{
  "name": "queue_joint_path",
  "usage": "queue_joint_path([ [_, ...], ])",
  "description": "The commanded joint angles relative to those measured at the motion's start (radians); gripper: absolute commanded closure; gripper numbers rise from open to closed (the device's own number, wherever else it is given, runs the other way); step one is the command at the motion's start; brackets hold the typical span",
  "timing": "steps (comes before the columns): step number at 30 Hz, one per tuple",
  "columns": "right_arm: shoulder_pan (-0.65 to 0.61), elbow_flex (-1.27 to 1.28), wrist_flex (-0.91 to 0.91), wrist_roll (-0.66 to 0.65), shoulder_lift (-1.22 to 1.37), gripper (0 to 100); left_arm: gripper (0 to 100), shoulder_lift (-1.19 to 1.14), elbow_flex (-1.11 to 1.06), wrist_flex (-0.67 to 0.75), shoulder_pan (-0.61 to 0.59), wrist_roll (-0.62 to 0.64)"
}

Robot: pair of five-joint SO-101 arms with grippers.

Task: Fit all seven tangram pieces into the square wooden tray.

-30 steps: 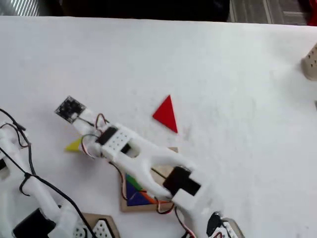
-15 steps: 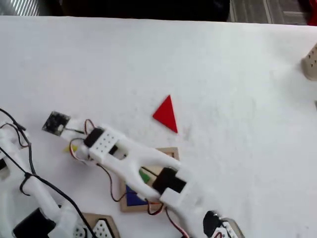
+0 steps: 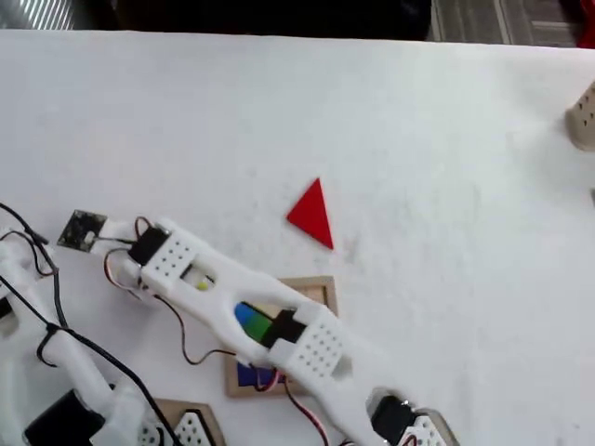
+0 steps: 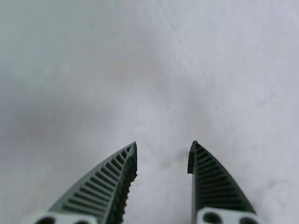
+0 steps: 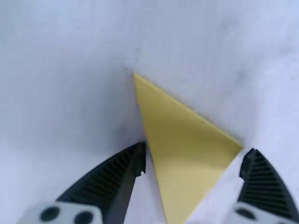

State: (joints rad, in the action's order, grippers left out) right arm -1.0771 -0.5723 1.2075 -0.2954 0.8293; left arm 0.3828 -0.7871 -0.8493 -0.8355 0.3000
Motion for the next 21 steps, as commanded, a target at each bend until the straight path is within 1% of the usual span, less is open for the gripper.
queue_joint_path([
  [1,-0.021,-0.101,0.012,-0.003,0.015,68.0,81,0.004,0.026,0.023,0.015,0.012],
  [5,-0.021,-0.138,0.065,-0.106,0.036,68.0,81,0.004,0.025,0.023,0.015,0.012],
  [7,-0.021,-0.141,0.090,-0.133,0.041,68.0,81,0.004,0.025,0.023,0.015,0.012],
  [12,-0.018,-0.141,0.111,-0.137,0.041,68.0,81,-0.065,0.040,0.038,0.016,0.012],
  [16,-0.008,-0.140,0.120,-0.137,0.041,68.2,81,-0.170,0.110,0.020,0.016,0.012],
  [18,-0.007,-0.140,0.128,-0.138,0.041,71.7,81,-0.220,0.152,-0.002,0.016,0.012],
  [21,-0.007,-0.140,0.127,-0.143,0.042,80.6,81,-0.282,0.203,-0.034,0.016,0.012],
])
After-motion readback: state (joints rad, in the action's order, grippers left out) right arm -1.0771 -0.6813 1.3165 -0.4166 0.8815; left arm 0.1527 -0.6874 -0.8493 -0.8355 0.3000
